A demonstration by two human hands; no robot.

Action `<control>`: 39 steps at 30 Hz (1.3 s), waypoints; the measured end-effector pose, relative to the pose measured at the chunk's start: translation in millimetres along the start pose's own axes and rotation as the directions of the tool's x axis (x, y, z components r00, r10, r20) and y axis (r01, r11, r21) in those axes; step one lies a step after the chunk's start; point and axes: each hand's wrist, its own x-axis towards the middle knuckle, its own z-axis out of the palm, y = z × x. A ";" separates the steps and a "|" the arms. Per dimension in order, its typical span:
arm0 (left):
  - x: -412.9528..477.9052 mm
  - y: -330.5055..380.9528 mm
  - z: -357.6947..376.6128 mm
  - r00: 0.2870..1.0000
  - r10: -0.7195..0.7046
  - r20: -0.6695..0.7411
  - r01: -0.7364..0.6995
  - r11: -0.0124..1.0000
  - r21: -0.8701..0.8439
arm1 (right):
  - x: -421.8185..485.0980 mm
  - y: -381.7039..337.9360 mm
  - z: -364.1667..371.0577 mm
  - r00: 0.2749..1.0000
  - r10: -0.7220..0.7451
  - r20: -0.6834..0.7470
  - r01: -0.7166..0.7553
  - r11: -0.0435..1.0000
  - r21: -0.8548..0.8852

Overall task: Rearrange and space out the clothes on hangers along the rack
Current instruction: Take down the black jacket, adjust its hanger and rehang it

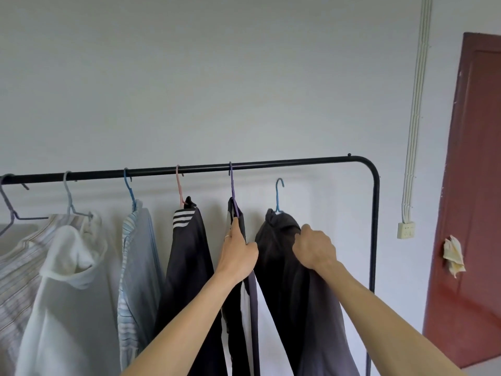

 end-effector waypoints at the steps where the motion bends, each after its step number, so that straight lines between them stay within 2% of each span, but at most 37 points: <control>1: -0.6 -0.7 -1.2 1.000 0.007 -0.010 -0.007 1.000 0.004 | -6.2 8.0 9.2 1.000 0.008 0.013 -0.008 1.000 0.016; 10: -20.2 3.1 9.1 0.994 0.106 -0.030 -0.104 0.992 0.065 | -72.4 74.7 39.1 0.999 0.037 0.007 -0.037 0.990 0.133; 13: -29.9 2.7 12.1 0.988 0.145 -0.050 -0.137 0.982 0.132 | -93.4 94.0 32.6 0.999 0.037 -0.032 -0.032 0.989 0.141; 15: -43.4 3.5 16.3 0.978 0.191 -0.088 -0.164 0.954 0.252 | -110.6 109.3 26.9 0.998 0.035 -0.054 -0.028 0.991 0.134; 16: -51.2 4.1 17.5 0.951 0.281 -0.125 -0.216 0.900 0.380 | -118.8 116.3 23.9 0.998 0.032 -0.059 -0.023 0.990 0.137; 18: -65.8 2.0 23.3 0.816 0.570 -0.098 -0.381 0.657 0.651 | -137.0 129.6 16.3 0.998 0.024 -0.061 -0.015 0.989 0.146; 19: -73.1 1.5 29.8 0.741 0.670 -0.049 -0.461 0.560 0.688 | -147.1 138.0 12.3 0.998 0.020 -0.064 -0.011 0.989 0.149; 20: -79.9 -0.5 37.7 0.693 0.720 -0.014 -0.524 0.518 0.677 | -157.6 145.2 8.3 0.998 0.013 -0.069 -0.003 0.990 0.144; 21: -87.3 -1.5 46.7 0.681 0.733 0.005 -0.566 0.521 0.638 | -169.0 153.7 4.8 0.997 0.007 -0.075 0.003 0.992 0.129; 23: -96.8 -1.9 63.9 0.730 0.683 0.032 -0.590 0.606 0.534 | -191.0 167.4 -3.0 0.995 -0.009 -0.094 0.017 0.996 0.084; 25: -100.9 -5.7 85.5 0.812 0.570 0.123 -0.560 0.702 0.440 | -218.7 182.9 -11.0 0.994 -0.012 -0.110 0.019 0.998 0.064; 27: -96.5 -13.3 105.6 0.880 0.415 0.232 -0.474 0.799 0.370 | -246.6 196.8 -18.3 0.992 -0.034 -0.118 0.038 0.999 0.025; 29: -90.4 -21.5 124.5 0.903 0.274 0.330 -0.383 0.861 0.335 | -277.5 210.4 -26.1 0.992 -0.022 -0.128 0.022 1.000 -0.006; 31: -86.1 -31.9 147.3 0.892 0.190 0.411 -0.345 0.873 0.345 | -311.3 223.3 -35.7 0.986 0.000 -0.165 -0.012 0.997 -0.071; 34: -82.0 -45.5 178.5 0.838 0.151 0.524 -0.399 0.825 0.401 | -354.9 240.8 -45.5 0.967 -0.037 -0.252 -0.010 0.983 -0.184; 39: -95.7 -47.1 233.6 0.644 0.183 0.743 -0.567 0.765 0.304 | -410.8 268.7 -53.1 0.935 -0.036 -0.352 -0.064 0.961 -0.269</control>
